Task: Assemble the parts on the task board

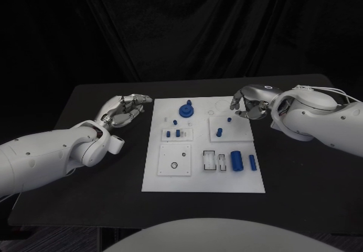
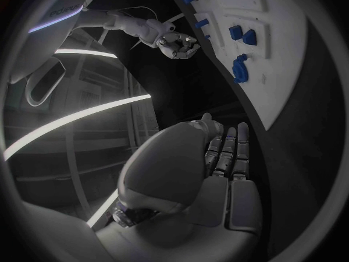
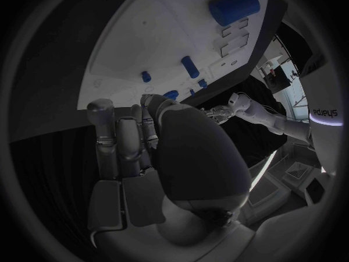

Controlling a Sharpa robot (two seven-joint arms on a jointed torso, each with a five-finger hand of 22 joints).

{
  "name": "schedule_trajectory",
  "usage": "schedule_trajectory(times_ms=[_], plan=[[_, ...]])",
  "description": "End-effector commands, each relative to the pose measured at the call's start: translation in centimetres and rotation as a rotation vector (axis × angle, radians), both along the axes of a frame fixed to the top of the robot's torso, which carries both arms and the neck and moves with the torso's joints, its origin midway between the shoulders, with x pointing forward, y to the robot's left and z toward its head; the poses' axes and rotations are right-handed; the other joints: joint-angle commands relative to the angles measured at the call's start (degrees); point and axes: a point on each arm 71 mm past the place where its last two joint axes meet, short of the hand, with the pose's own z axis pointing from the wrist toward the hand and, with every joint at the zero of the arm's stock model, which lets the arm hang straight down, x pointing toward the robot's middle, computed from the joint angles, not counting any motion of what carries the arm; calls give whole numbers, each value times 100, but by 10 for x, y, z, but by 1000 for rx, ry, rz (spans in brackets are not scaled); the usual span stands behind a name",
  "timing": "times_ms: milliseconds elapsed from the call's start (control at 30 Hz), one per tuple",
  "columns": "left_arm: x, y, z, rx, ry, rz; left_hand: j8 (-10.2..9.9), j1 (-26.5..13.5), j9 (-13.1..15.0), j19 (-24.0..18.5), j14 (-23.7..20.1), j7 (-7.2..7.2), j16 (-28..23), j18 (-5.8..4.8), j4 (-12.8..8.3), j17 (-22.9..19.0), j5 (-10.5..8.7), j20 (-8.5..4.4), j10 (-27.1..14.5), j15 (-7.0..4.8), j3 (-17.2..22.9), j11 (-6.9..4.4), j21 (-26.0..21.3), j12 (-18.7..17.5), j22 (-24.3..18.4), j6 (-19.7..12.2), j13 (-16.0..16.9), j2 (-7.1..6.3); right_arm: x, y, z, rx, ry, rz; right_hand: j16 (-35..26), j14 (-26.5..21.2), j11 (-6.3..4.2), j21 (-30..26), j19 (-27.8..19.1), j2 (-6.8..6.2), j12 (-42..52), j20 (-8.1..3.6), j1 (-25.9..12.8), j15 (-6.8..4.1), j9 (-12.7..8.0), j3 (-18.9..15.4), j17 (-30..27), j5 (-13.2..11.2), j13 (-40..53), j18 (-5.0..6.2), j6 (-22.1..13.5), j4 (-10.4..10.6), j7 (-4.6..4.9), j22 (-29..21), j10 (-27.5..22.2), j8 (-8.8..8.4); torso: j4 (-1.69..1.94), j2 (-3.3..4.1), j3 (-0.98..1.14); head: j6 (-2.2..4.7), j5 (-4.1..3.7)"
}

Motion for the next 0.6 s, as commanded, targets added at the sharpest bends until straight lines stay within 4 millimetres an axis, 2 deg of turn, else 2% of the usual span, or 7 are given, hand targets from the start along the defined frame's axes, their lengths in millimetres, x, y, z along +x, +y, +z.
schedule_trajectory(times_ms=[33,100,133,167,233,467,600], plan=[[-5,0,18,-277,-174,-44,-116,-664,-129,7,-12,-41,-57,-2,588,-84,97,61,-22,99,-495,-30,-190,3,-140,-328,-164,-127,-1,-1,-3,-56,-17,-1,-23,-40,10,-23,-32,-67,-33,13,4,1,-10,30,-35,-34,-39,90,-48,-13,11,436,-27,-36,114,69,-101,-1,-112],[-5,1,18,-320,-150,-45,-129,-1436,-194,0,-220,6,-246,-11,1207,-130,-384,130,-157,136,-1174,-24,-469,-111,-343,-523,-260,-386,-1,-1,-5,-57,-14,2,-36,-51,13,-33,-41,-69,-46,17,-3,3,-15,34,-55,-52,-59,93,-57,-20,9,433,-30,-53,135,79,-125,-1,-144],[-5,1,18,-341,-138,-48,-152,-2100,-233,-65,-305,3,-305,-17,1232,-120,-453,207,-216,167,-1643,-175,-853,-154,-611,-594,-329,-241,-1,-1,-6,-58,-12,5,-38,-55,16,-43,-49,-64,-56,21,-26,8,-18,34,-62,-86,-80,96,-62,-13,11,429,-29,-70,142,82,-135,9,-167],[-6,0,18,-368,-122,-53,-177,-2684,-312,-63,-500,9,-484,18,1229,-150,-971,271,-412,170,-2143,-87,-1167,-384,-845,-842,-453,-132,-1,0,-7,-58,-10,7,-45,-64,33,-51,-57,-60,-94,44,-125,38,-32,4,-91,-296,-146,95,-84,29,14,421,-39,-127,146,82,-140,29,-183],[-8,-2,18,-412,-94,-69,-203,-2963,-391,-51,-694,-3,-694,77,1242,-182,-1415,295,-597,200,-2519,-119,-1376,-642,-1002,-1121,-571,-87,-2,0,-8,-58,-7,12,-45,-64,46,-57,-58,-64,-135,59,-173,51,-44,-10,-104,-392,-197,94,-106,52,9,416,-52,-172,141,84,-150,54,-188],[-25,-16,23,-527,-21,-146,-223,-2933,-533,54,-919,42,-1008,224,1227,-220,-1418,481,-780,239,-3359,-115,-1904,-1007,-1404,-1551,-782,253,-5,1,-13,-47,-6,26,-45,-69,67,-64,-43,-82,-213,91,-270,69,-73,-50,-145,-569,-332,92,-126,99,32,409,-25,-293,119,64,-182,222,-198],[-36,-22,27,-566,8,-183,-230,-2896,-560,96,-954,34,-1074,263,1227,-228,-1422,518,-812,242,-3583,-114,-2002,-1107,-1481,-1628,-798,316,-6,0,-13,-40,-11,31,-38,-62,65,-36,-18,-98,-228,96,-291,69,-83,-63,-150,-581,-373,87,-124,108,41,415,6,-332,101,37,-167,305,-143]])
